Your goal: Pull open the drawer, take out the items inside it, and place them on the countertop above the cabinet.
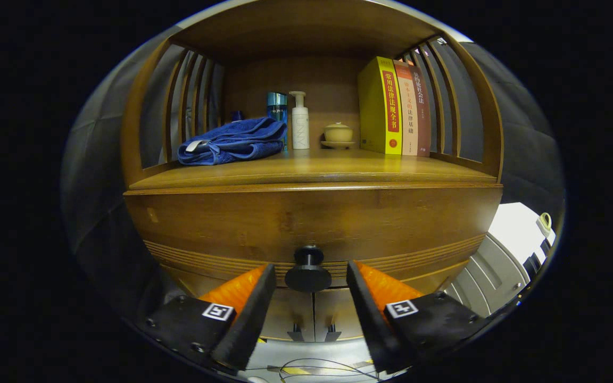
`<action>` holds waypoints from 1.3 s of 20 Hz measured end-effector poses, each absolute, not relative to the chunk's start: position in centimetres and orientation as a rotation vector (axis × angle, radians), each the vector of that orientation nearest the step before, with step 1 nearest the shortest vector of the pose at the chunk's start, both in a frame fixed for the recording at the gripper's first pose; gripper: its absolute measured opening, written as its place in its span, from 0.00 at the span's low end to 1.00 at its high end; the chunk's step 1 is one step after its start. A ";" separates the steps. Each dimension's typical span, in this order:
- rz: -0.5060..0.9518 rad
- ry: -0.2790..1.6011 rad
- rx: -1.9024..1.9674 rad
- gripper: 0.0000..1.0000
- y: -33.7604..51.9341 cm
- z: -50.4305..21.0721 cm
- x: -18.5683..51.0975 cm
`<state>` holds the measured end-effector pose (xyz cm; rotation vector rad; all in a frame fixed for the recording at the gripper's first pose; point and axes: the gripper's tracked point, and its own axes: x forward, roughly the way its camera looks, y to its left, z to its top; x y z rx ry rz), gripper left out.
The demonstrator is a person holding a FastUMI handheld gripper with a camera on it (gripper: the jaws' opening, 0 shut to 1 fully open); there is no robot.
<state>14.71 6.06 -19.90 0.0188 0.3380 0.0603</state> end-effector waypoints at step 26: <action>0.049 0.421 0.041 0.39 5.9 -20.7 6.3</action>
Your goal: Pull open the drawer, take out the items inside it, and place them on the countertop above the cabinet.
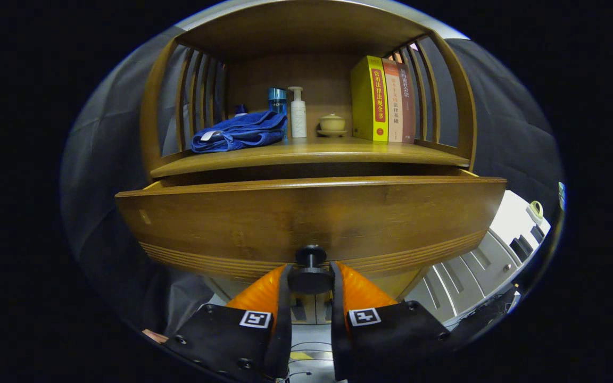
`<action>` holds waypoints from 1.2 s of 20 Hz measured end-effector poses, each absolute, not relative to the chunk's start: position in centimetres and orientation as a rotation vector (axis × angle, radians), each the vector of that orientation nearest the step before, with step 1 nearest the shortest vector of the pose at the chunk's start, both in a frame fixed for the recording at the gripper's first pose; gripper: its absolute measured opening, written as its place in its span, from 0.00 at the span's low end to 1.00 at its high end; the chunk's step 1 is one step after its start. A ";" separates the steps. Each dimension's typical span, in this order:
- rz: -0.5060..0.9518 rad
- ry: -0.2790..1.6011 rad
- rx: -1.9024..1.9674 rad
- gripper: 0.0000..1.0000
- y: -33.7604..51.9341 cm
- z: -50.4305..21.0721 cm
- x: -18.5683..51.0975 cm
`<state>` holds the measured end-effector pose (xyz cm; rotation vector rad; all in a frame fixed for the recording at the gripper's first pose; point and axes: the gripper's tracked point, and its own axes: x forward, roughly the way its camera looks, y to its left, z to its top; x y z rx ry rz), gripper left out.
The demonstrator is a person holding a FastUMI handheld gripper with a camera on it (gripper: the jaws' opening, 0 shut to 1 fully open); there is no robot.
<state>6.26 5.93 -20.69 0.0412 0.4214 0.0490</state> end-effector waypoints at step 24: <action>0.046 0.470 0.019 0.39 5.7 -22.4 -2.4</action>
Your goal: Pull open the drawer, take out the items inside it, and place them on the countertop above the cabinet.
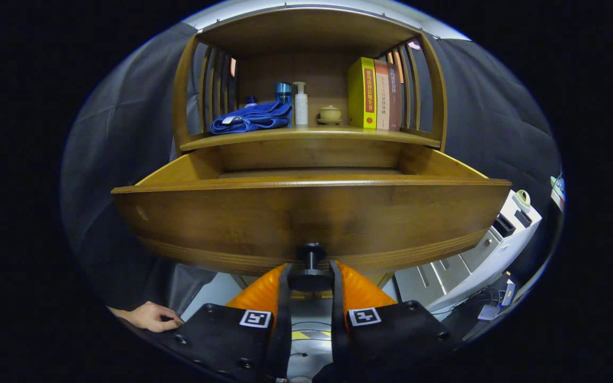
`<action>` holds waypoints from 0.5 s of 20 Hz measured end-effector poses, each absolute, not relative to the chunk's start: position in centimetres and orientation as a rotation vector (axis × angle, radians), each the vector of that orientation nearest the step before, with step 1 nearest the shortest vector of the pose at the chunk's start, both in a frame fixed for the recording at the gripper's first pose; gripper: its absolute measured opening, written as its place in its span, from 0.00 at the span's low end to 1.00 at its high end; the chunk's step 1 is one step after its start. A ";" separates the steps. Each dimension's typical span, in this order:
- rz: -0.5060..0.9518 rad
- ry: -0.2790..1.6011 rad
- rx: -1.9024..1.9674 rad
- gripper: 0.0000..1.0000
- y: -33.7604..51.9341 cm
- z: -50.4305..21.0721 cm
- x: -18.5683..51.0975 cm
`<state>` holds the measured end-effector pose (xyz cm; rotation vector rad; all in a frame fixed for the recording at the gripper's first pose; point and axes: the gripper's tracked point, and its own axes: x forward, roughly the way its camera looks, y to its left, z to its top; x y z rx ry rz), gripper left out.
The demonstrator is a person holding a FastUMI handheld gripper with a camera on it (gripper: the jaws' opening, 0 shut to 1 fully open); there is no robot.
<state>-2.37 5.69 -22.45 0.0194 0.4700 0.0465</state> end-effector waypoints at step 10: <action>0.077 0.419 0.017 0.89 5.2 -17.3 -3.0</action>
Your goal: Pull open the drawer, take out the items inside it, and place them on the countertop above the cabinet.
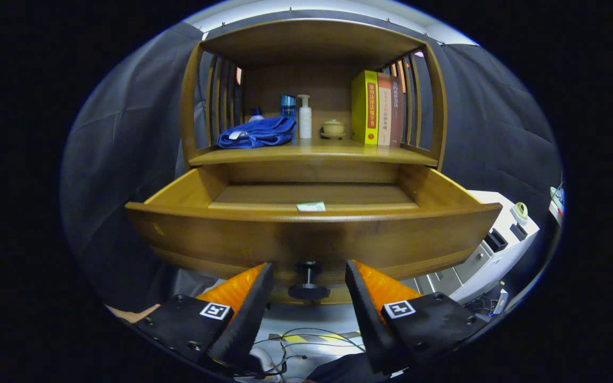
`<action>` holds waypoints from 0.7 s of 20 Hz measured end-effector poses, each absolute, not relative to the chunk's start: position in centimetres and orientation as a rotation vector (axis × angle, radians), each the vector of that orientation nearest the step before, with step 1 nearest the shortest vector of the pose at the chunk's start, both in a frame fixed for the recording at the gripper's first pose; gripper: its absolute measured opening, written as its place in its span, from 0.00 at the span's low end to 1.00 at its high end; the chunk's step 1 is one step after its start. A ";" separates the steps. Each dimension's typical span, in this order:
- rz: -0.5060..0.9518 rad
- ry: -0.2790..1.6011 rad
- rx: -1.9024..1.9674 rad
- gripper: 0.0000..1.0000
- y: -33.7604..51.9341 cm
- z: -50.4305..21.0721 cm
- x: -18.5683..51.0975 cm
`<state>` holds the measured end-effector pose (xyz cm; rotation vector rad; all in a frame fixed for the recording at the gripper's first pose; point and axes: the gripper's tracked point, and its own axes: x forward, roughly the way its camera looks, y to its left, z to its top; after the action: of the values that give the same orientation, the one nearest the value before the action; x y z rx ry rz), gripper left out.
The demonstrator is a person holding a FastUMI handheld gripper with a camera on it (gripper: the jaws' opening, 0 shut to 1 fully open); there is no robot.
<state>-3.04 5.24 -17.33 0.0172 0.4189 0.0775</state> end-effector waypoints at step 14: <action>0.189 0.534 -0.036 1.00 4.0 -8.4 5.5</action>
<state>5.47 3.99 -8.36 -0.0358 0.5336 0.1886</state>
